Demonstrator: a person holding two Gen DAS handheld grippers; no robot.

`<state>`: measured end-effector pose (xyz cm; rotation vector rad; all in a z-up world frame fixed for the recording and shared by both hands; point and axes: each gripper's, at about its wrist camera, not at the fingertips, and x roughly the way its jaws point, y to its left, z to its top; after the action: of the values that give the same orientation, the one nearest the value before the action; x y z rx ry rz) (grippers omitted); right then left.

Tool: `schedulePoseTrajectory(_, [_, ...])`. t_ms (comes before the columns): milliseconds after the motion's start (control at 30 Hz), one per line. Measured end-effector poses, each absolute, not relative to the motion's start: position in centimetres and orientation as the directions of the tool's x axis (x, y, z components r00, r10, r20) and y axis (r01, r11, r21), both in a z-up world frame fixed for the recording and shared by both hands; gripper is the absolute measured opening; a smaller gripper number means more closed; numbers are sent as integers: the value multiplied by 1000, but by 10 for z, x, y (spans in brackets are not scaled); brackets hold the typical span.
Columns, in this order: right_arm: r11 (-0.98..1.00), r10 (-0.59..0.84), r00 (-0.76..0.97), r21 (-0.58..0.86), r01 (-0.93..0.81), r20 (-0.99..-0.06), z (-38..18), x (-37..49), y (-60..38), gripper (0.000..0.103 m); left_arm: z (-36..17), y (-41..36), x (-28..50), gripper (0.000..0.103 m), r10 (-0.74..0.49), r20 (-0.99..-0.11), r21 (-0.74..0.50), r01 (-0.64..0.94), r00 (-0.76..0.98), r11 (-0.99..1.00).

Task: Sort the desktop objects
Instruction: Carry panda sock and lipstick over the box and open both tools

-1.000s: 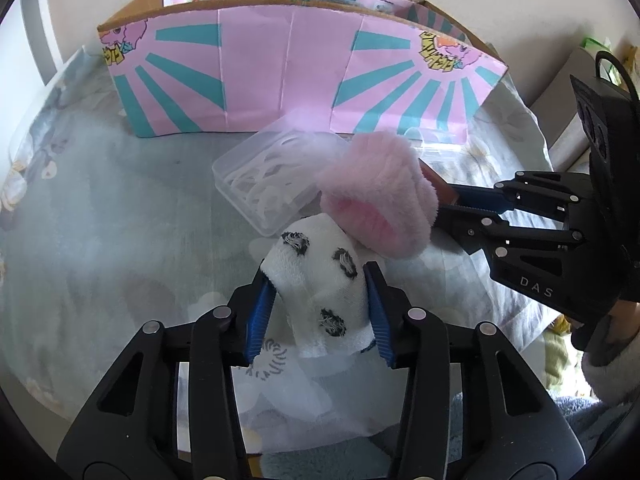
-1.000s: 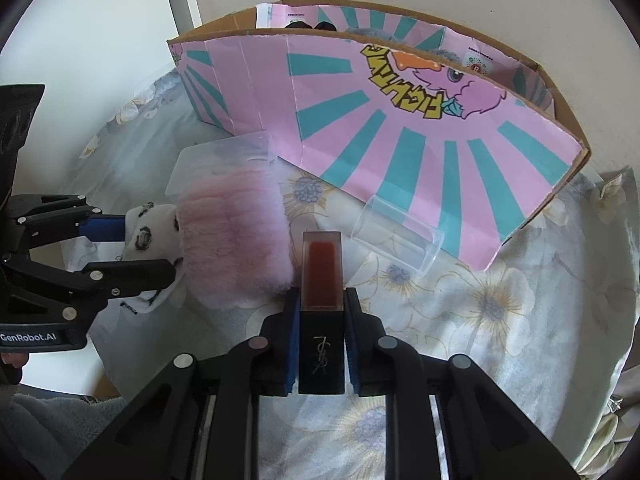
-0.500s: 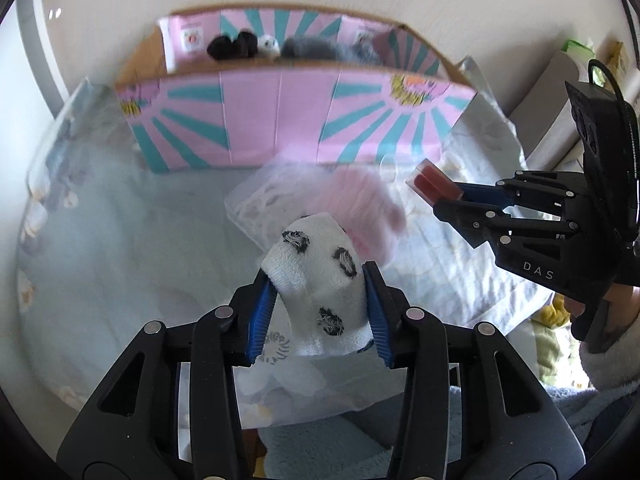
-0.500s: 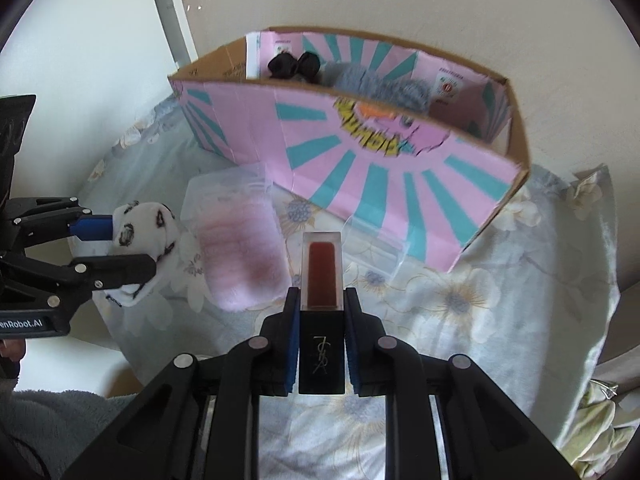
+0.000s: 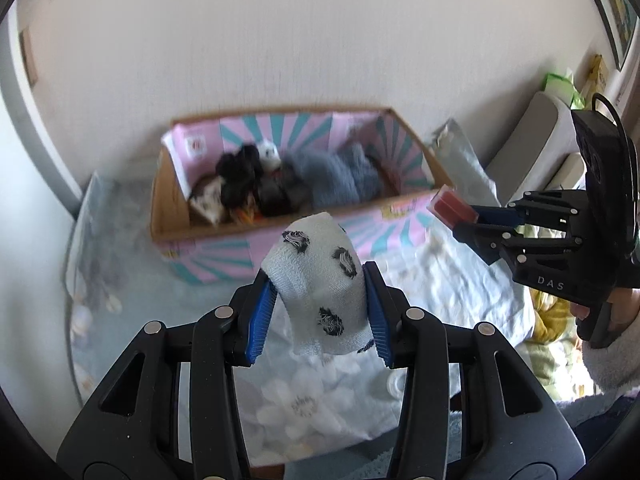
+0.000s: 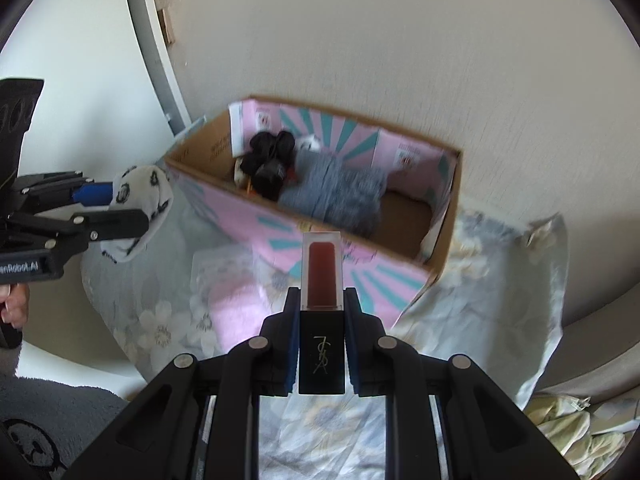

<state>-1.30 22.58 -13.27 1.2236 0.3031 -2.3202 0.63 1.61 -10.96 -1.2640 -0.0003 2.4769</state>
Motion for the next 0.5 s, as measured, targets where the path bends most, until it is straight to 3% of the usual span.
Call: schedulePoseTrajectory(500, [-877,-346,-510,77,475,-788,-100,-75,196,18,-87,24,-91,39,341,-784,-133,-396,-518,-908])
